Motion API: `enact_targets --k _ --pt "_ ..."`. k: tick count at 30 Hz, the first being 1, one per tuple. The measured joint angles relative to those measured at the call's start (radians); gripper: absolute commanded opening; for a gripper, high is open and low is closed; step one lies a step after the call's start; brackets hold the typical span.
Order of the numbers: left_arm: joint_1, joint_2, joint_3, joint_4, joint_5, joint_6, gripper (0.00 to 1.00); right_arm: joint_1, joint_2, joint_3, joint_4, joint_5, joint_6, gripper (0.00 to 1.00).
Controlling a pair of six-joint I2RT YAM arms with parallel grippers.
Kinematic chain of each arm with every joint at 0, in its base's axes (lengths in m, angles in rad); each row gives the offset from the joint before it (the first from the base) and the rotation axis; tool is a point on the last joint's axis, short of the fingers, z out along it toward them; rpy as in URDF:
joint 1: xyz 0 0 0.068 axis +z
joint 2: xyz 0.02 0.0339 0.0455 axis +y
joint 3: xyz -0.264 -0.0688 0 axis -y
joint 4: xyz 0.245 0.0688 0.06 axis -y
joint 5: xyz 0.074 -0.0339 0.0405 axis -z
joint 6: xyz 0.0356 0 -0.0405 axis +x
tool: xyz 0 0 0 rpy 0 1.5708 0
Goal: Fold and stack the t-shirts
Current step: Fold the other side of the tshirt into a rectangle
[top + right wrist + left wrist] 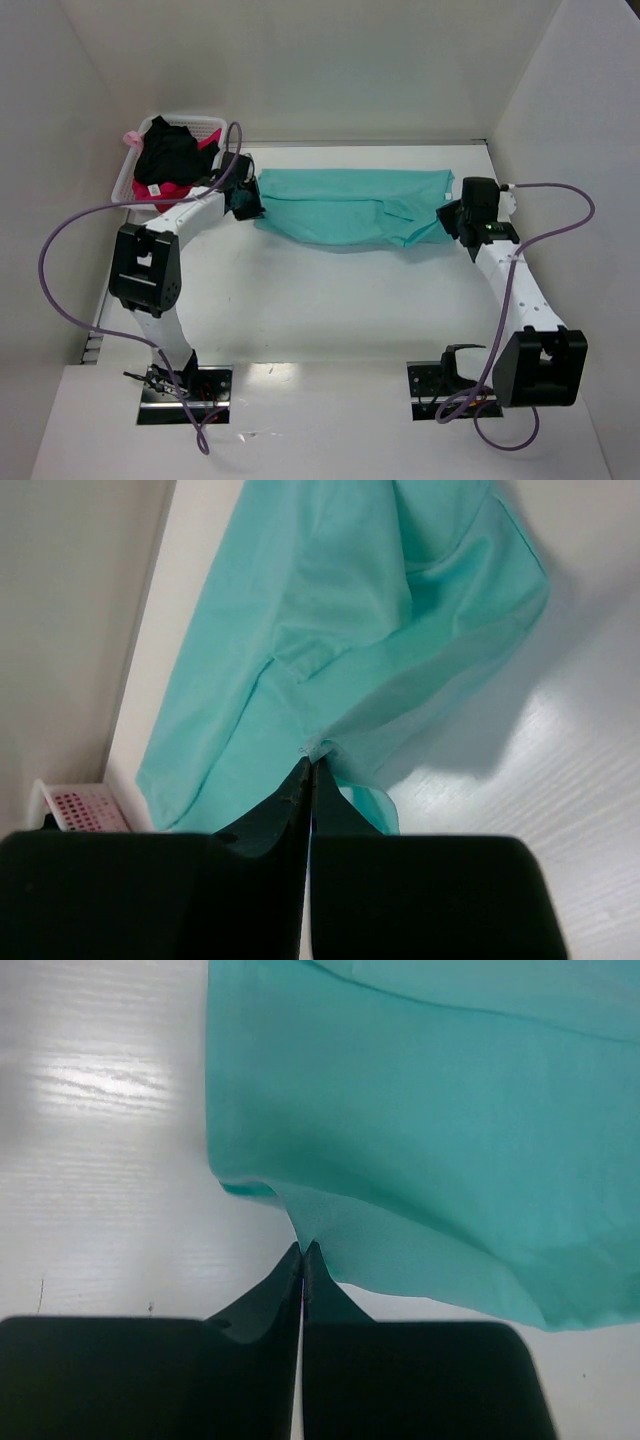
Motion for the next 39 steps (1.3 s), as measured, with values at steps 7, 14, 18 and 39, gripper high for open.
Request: enact_targets --k 7,14,18,39 --pt "0.034 0.125 0.114 -0.01 0.006 0.018 0.0 -0.011 0.138 0.076 0.063 0.0 -0.008 0.0" --pt "0.063 0.206 0.203 -0.016 0.019 0.025 0.0 -0.026 0.256 0.157 0.12 0.0 -0.013 0.0" --pt "0.079 0.256 0.267 -0.019 0.031 0.032 0.0 -0.039 0.314 0.191 0.147 0.001 -0.014 0.0" --pt "0.092 0.391 0.48 -0.033 0.042 0.05 0.0 -0.042 0.564 0.404 0.193 0.002 -0.023 0.0"
